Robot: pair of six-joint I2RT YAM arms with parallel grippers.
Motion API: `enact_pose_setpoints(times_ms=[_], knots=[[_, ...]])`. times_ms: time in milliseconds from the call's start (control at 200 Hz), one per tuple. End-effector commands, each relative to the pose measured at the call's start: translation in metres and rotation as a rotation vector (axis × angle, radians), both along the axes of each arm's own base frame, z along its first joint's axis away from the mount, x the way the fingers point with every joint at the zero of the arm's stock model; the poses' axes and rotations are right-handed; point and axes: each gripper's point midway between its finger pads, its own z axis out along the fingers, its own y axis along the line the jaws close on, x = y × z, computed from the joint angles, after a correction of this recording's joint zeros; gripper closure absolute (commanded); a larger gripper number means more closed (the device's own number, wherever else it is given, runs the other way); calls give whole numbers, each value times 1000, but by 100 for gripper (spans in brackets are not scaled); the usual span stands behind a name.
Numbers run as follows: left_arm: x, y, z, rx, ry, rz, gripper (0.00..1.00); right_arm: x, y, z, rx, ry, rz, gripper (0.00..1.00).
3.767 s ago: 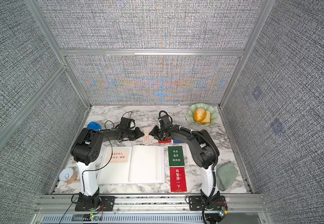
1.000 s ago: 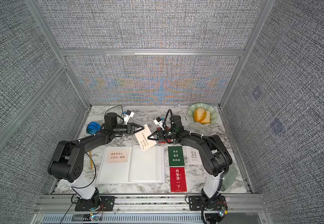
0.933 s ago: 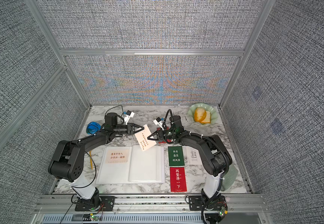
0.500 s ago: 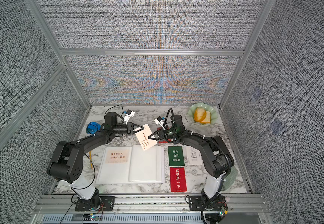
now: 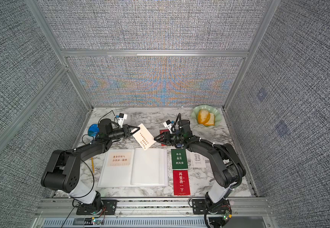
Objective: Place the photos into the photo albums
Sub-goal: Pick up the photo at the center of the board.
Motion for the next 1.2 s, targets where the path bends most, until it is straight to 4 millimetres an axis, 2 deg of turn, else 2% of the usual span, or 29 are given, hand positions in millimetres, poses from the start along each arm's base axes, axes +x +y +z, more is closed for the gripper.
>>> enact_pose_setpoints(times_ms=[0, 105, 205, 360, 565, 780, 901, 1031, 1096, 1196], knots=[[10, 13, 27, -127, -44, 134, 100, 8, 5, 2, -4, 0, -103, 53], [8, 27, 29, -194, -33, 242, 100, 9, 4, 2, 43, -14, -196, 42], [5, 36, 25, -209, -18, 307, 100, 12, 4, -1, 81, 4, -254, 39], [0, 42, 22, -202, 0, 340, 100, 15, 15, 0, 146, 18, -255, 38], [-4, 47, 12, -191, 28, 376, 100, 16, 37, 21, 236, -15, -211, 38], [-6, 49, 12, -192, 30, 385, 100, 15, 43, 29, 255, -29, -191, 40], [-5, 50, 13, -194, 27, 393, 100, 16, 38, 24, 239, -14, -212, 43], [-2, 53, 20, -199, 12, 399, 100, 17, 17, 10, 214, 6, -271, 45], [0, 52, 24, -197, 3, 397, 100, 16, 10, 13, 231, -6, -276, 45], [1, 51, 27, -207, -2, 391, 100, 12, 16, 21, 245, -22, -244, 45]])
